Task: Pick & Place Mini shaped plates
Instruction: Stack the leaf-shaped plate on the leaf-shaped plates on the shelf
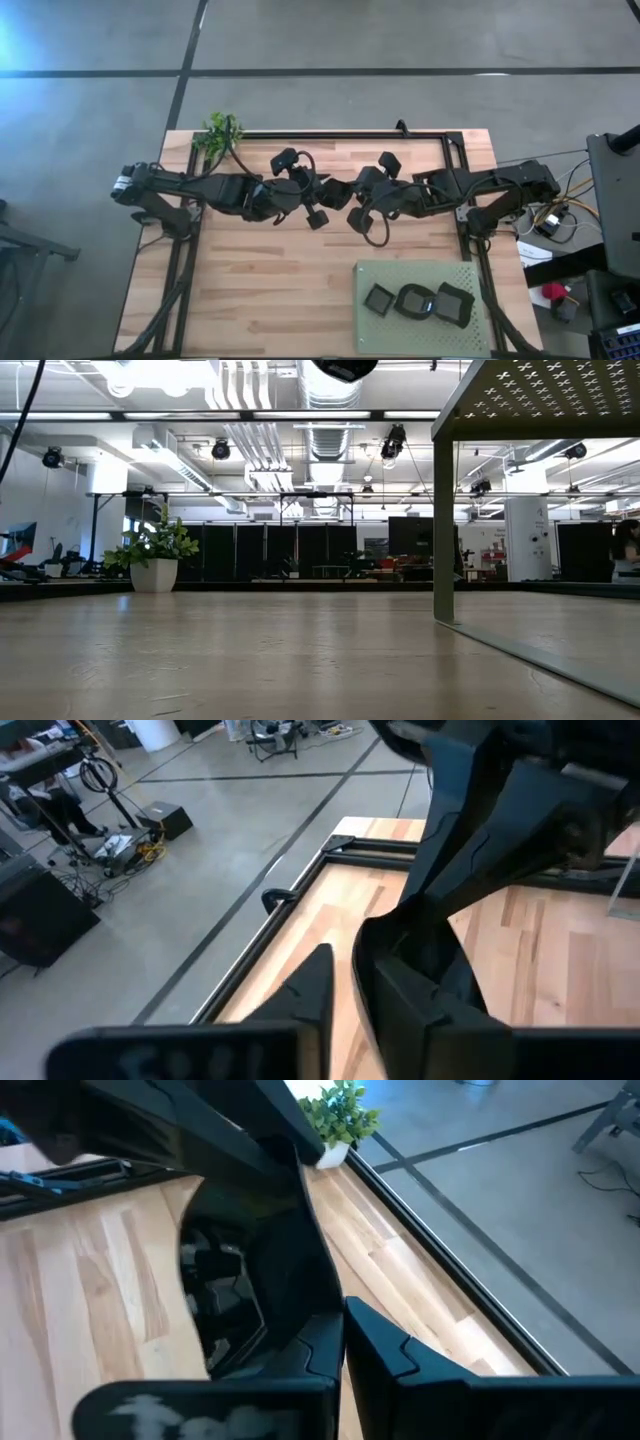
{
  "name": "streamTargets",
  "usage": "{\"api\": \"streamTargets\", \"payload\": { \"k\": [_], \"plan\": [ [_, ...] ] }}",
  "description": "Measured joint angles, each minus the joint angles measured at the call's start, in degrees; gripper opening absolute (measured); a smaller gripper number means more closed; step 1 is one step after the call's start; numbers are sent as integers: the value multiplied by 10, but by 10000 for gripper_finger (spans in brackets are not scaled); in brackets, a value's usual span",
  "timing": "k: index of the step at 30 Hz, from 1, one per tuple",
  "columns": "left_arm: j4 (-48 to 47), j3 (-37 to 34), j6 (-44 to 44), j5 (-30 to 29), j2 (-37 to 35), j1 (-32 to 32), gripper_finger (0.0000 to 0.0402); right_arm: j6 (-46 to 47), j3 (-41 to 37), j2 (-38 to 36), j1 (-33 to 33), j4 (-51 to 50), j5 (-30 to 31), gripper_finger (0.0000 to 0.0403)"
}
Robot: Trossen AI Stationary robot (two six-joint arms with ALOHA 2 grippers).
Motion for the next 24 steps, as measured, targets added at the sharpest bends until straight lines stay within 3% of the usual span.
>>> {"api": "streamTargets", "payload": {
  "k": [8,16,24],
  "plan": [
    [-2,21,-1,-2,-2,-11,118,2,0,0,0,-5,0,8],
    [-16,51,3,-2,-5,-26,126,5,0,-5,0,-44,-2,8],
    [-68,65,4,-1,-30,-37,126,39,20,-36,-6,-153,-154,8]
  ]
}}
